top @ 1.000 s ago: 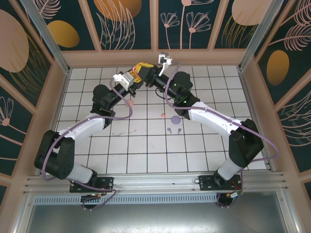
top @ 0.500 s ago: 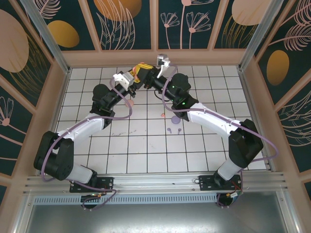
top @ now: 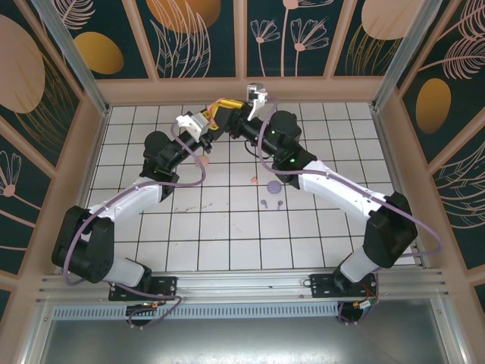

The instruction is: Insert the wireless bluetooth earbuds into the charging case

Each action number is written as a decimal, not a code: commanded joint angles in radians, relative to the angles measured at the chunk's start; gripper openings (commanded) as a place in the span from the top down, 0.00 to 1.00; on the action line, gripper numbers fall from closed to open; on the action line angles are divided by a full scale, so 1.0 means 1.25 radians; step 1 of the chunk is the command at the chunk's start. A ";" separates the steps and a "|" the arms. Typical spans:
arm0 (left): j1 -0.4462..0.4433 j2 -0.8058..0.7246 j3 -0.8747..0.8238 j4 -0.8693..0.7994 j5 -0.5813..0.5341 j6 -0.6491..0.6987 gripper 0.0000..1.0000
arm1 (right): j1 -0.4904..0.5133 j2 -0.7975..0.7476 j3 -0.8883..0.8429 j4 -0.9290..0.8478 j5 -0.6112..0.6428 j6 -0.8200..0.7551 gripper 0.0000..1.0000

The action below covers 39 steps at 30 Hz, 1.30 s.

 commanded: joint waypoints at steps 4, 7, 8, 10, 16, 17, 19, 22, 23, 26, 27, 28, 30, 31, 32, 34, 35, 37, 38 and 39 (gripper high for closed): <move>-0.006 -0.029 0.020 -0.023 0.070 -0.013 1.00 | -0.028 -0.112 0.026 -0.233 0.006 -0.105 0.50; -0.006 -0.028 0.021 -0.048 0.096 -0.015 1.00 | -0.056 -0.133 0.046 -0.360 -0.029 -0.189 0.46; -0.006 -0.026 0.023 -0.055 0.102 -0.017 1.00 | -0.062 -0.135 0.057 -0.407 -0.042 -0.225 0.45; -0.006 -0.022 0.023 -0.069 0.117 -0.021 1.00 | -0.066 -0.139 0.073 -0.485 -0.062 -0.302 0.43; -0.006 -0.008 0.028 -0.117 0.153 -0.023 1.00 | -0.064 -0.137 0.085 -0.605 -0.106 -0.452 0.43; -0.006 -0.006 0.029 -0.131 0.159 -0.022 1.00 | -0.065 -0.136 0.083 -0.608 -0.110 -0.459 0.43; -0.006 -0.004 0.033 -0.151 0.166 -0.016 1.00 | -0.064 -0.133 0.079 -0.607 -0.120 -0.468 0.43; -0.006 0.003 0.039 -0.175 0.176 -0.009 1.00 | -0.063 -0.127 0.078 -0.602 -0.130 -0.472 0.44; -0.006 0.005 0.042 -0.183 0.181 -0.008 1.00 | -0.062 -0.127 0.078 -0.599 -0.135 -0.473 0.44; -0.006 0.017 0.055 -0.208 0.196 -0.007 1.00 | -0.061 -0.125 0.079 -0.599 -0.161 -0.476 0.44; -0.006 0.022 0.061 -0.216 0.201 -0.008 1.00 | -0.061 -0.123 0.082 -0.600 -0.171 -0.478 0.44; -0.006 0.025 0.065 -0.222 0.206 -0.008 1.00 | -0.060 -0.120 0.085 -0.602 -0.181 -0.478 0.43; -0.006 0.030 0.072 -0.227 0.214 -0.011 1.00 | -0.060 -0.113 0.097 -0.609 -0.206 -0.479 0.43; -0.006 0.032 0.074 -0.229 0.217 -0.012 1.00 | -0.060 -0.108 0.103 -0.612 -0.216 -0.480 0.42; -0.006 0.032 0.075 -0.229 0.218 -0.012 1.00 | -0.058 -0.106 0.107 -0.612 -0.221 -0.480 0.42; -0.006 0.034 0.075 -0.230 0.219 -0.013 1.00 | -0.055 -0.099 0.114 -0.612 -0.231 -0.480 0.42; -0.006 0.035 0.075 -0.230 0.220 -0.014 1.00 | -0.054 -0.096 0.118 -0.612 -0.231 -0.480 0.42; -0.006 0.036 0.074 -0.232 0.222 -0.016 1.00 | -0.053 -0.087 0.125 -0.611 -0.229 -0.481 0.42; -0.006 0.036 0.075 -0.232 0.225 -0.017 1.00 | -0.053 -0.082 0.129 -0.609 -0.230 -0.481 0.41; -0.006 0.036 0.074 -0.232 0.226 -0.019 1.00 | -0.052 -0.076 0.133 -0.609 -0.233 -0.481 0.42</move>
